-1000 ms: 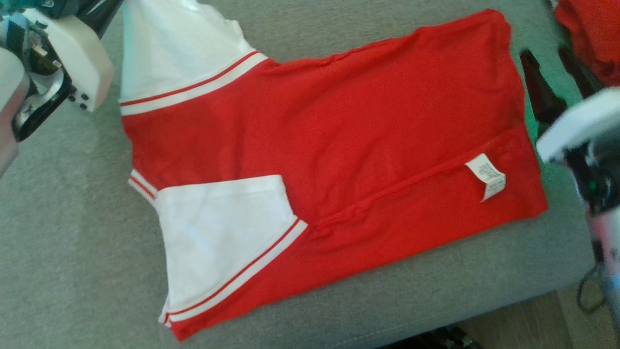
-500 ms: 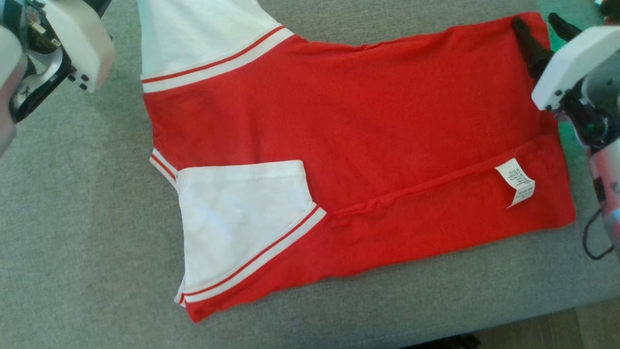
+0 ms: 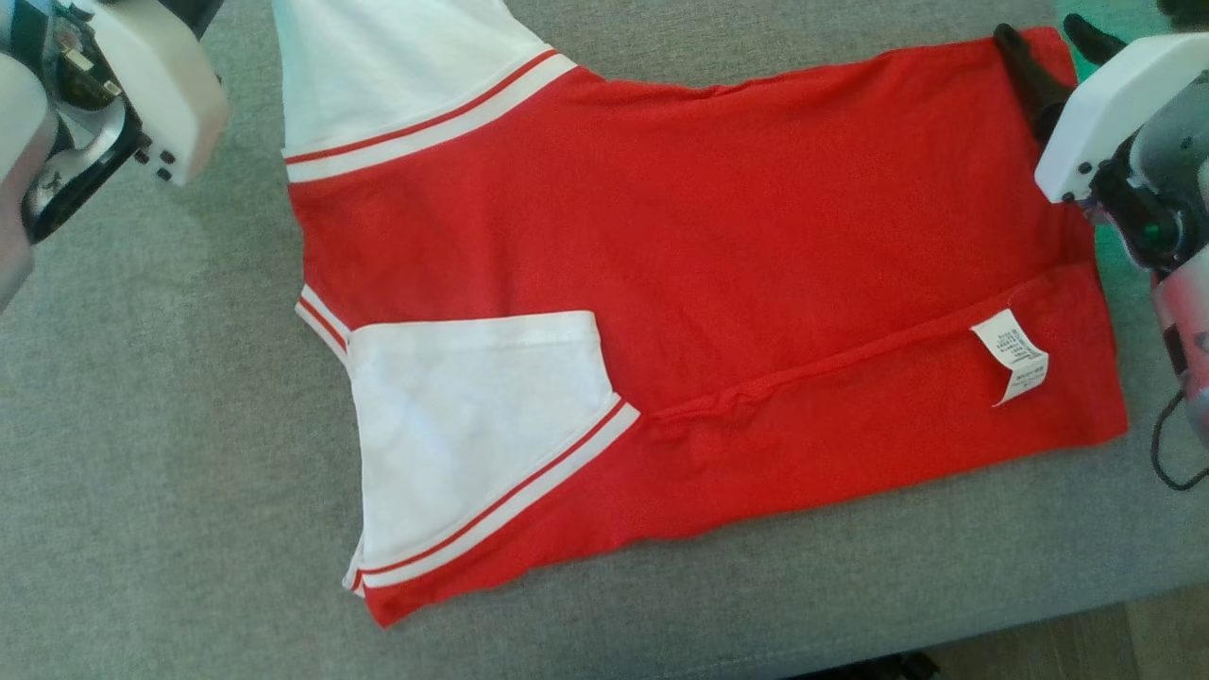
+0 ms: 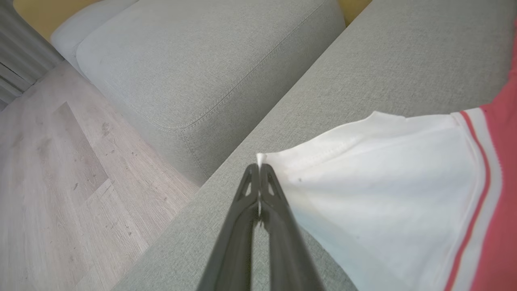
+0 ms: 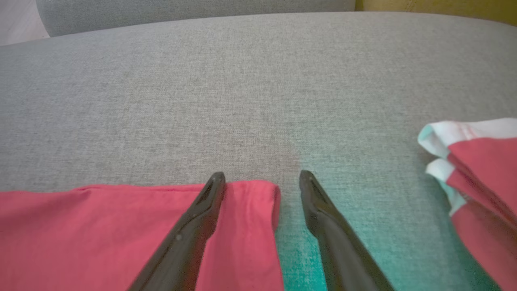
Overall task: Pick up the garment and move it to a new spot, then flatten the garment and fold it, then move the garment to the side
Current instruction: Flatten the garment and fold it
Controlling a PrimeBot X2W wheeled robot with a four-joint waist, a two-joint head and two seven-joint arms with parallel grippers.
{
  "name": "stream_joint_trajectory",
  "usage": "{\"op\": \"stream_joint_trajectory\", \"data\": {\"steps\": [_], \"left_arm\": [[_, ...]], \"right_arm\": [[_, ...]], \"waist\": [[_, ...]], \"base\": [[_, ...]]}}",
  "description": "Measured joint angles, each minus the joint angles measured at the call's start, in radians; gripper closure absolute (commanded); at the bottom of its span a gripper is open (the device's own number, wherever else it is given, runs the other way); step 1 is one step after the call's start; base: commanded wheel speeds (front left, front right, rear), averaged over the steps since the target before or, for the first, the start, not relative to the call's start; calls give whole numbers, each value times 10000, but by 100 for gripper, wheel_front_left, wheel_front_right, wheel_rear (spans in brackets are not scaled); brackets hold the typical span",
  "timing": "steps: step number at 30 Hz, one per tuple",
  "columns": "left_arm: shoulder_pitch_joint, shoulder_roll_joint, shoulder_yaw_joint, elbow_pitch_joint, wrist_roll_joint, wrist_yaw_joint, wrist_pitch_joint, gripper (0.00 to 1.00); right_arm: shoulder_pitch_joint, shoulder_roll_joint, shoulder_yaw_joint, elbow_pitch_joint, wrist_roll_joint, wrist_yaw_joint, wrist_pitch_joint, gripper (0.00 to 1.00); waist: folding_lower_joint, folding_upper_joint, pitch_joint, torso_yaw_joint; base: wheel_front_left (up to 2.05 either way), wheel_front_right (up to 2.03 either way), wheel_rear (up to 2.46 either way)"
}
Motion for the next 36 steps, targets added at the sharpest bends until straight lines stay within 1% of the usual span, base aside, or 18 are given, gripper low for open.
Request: {"op": "stream_joint_trajectory", "data": {"steps": [3, 5, 8, 11, 13, 14, 16, 17, 18, 25, 28, 33, 36], "left_arm": [[0, -2, -58, 10, 0, 0, 0, 100], [0, -2, -73, 15, 0, 0, 0, 100], [-1, -10, -81, 15, 0, 0, 0, 100], [-1, -15, -102, 27, 0, 0, 0, 100], [-1, -15, -105, 29, -2, 0, 0, 100], [-1, -15, -109, 33, -2, 0, 0, 100], [-1, -15, -111, 36, -2, 0, -2, 100], [-1, -15, -111, 38, -2, 0, -31, 100], [0, -15, -111, 40, -4, 0, -44, 100], [0, -73, -121, 84, 0, 0, -268, 100], [0, -75, -128, 138, 67, 0, -579, 100], [-89, -153, -113, 228, 426, 59, -1312, 100], [-403, -253, -63, 313, 690, 228, -1948, 100]], "right_arm": [[-166, -44, 56, 278, -4, 0, -40, 5], [-251, -50, 90, 420, -4, 0, -8, 7], [-346, -65, 167, 652, -36, 0, 125, 20], [-368, -65, 192, 746, -38, 0, 282, 22], [-382, -65, 215, 744, -33, 0, 297, 30], [-382, -65, 232, 742, -31, 0, 301, 47], [-382, -65, 263, 729, -17, 0, 376, 64], [-382, -67, 278, 715, 4, 0, 385, 83], [-382, -67, 297, 704, 15, 0, 395, 99], [-378, -209, 464, 558, 90, 0, 476, 100], [-373, -263, 454, 479, 176, 0, 393, 100], [-382, -316, 123, 387, 178, 0, -290, 100], [-414, -314, -98, 389, 267, 0, -617, 100]], "waist": [[0, 0, 14, 19], [0, 0, 13, 24], [0, 0, 15, 47], [-1, 0, 7, 64], [-1, 0, -4, 58], [-1, 0, -11, 55], [-2, 0, -25, 56], [-2, 0, -30, 60], [-1, 0, -33, 63], [-1, 0, -52, 104], [-1, 0, -88, 107], [-1, 0, -109, 113], [-1, 0, -117, 130]], "base": [[0, 0, 0], [0, 0, 0], [0, 0, 0], [0, 0, 0], [0, 0, 0], [0, 0, 0], [0, 0, 0], [0, 0, 0], [0, 0, 0], [0, 0, 0], [0, 0, 0], [0, 0, 0], [0, 0, 0]]}}
